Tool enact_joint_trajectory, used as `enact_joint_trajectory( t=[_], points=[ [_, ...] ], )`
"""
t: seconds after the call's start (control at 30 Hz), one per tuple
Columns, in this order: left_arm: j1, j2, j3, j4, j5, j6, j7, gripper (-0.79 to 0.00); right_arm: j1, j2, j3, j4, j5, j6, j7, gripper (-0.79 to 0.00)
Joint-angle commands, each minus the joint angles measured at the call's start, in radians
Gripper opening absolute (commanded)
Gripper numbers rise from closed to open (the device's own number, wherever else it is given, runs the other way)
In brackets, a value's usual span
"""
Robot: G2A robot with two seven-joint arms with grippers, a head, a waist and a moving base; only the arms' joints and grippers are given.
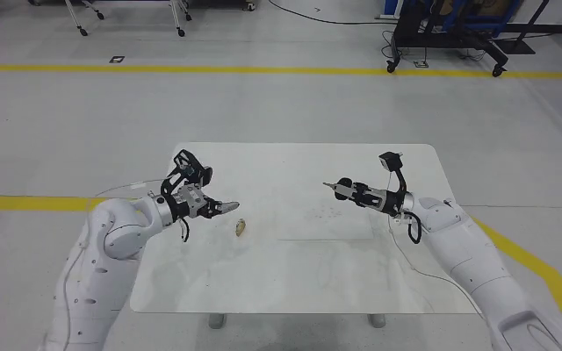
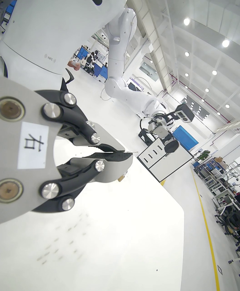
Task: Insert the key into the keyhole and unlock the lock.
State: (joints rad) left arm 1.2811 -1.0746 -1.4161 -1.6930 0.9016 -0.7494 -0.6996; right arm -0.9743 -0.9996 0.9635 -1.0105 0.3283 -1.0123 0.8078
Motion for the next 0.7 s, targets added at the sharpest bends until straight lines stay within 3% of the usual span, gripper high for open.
enact_joint_trajectory(
  t=[0.0,0.07,0.17,0.2,0.3,0.5,0.67],
  points=[
    [0.033,0.005,0.012,-0.045,0.022,0.005,-0.076,0.000,0.000,0.000,0.000,0.000,0.000,0.000,0.000,-0.785],
    [0.028,0.006,0.031,-0.041,0.018,0.023,-0.122,0.000,0.000,0.000,0.000,0.000,0.000,0.000,0.000,-0.785],
    [0.008,0.004,0.081,-0.009,-0.001,0.036,-0.161,-0.249,0.000,0.000,0.000,0.000,0.000,0.000,0.000,-0.785],
    [-0.004,0.003,0.097,0.006,-0.002,0.042,-0.171,-0.369,0.000,0.000,0.000,0.000,0.000,0.000,0.000,-0.785],
    [-0.038,-0.002,0.145,0.060,0.020,0.070,-0.201,-0.493,0.000,0.000,0.000,0.000,0.000,0.000,0.000,-0.785],
    [-0.108,-0.014,0.248,0.144,0.015,0.115,-0.287,-0.554,0.000,0.000,0.000,0.000,0.000,0.000,0.000,-0.785],
    [-0.138,-0.018,0.288,0.172,0.015,0.141,-0.303,-0.551,0.000,0.000,0.000,0.000,0.000,0.000,0.000,-0.785]
  ],
)
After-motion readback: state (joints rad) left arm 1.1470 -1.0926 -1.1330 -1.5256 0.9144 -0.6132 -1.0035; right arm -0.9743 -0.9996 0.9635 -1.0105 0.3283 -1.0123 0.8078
